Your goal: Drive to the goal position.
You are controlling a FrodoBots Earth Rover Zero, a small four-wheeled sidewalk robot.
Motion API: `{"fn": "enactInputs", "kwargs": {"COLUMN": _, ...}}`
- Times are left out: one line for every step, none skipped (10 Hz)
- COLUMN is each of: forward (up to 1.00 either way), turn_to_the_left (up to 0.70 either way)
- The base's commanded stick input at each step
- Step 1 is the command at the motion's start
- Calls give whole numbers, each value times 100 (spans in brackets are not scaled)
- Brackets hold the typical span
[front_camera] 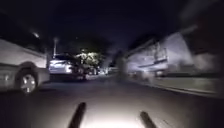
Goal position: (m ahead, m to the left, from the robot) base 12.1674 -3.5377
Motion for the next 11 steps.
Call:
{"fn": "enactInputs", "kwargs": {"forward": 100, "turn_to_the_left": 3}}
{"fn": "enactInputs", "kwargs": {"forward": 100, "turn_to_the_left": 3}}
{"fn": "enactInputs", "kwargs": {"forward": 100, "turn_to_the_left": 3}}
{"fn": "enactInputs", "kwargs": {"forward": 100, "turn_to_the_left": 3}}
{"fn": "enactInputs", "kwargs": {"forward": 100, "turn_to_the_left": 3}}
{"fn": "enactInputs", "kwargs": {"forward": 100, "turn_to_the_left": 3}}
{"fn": "enactInputs", "kwargs": {"forward": 100, "turn_to_the_left": 3}}
{"fn": "enactInputs", "kwargs": {"forward": 100, "turn_to_the_left": 3}}
{"fn": "enactInputs", "kwargs": {"forward": 100, "turn_to_the_left": 3}}
{"fn": "enactInputs", "kwargs": {"forward": 100, "turn_to_the_left": -1}}
{"fn": "enactInputs", "kwargs": {"forward": 100, "turn_to_the_left": -21}}
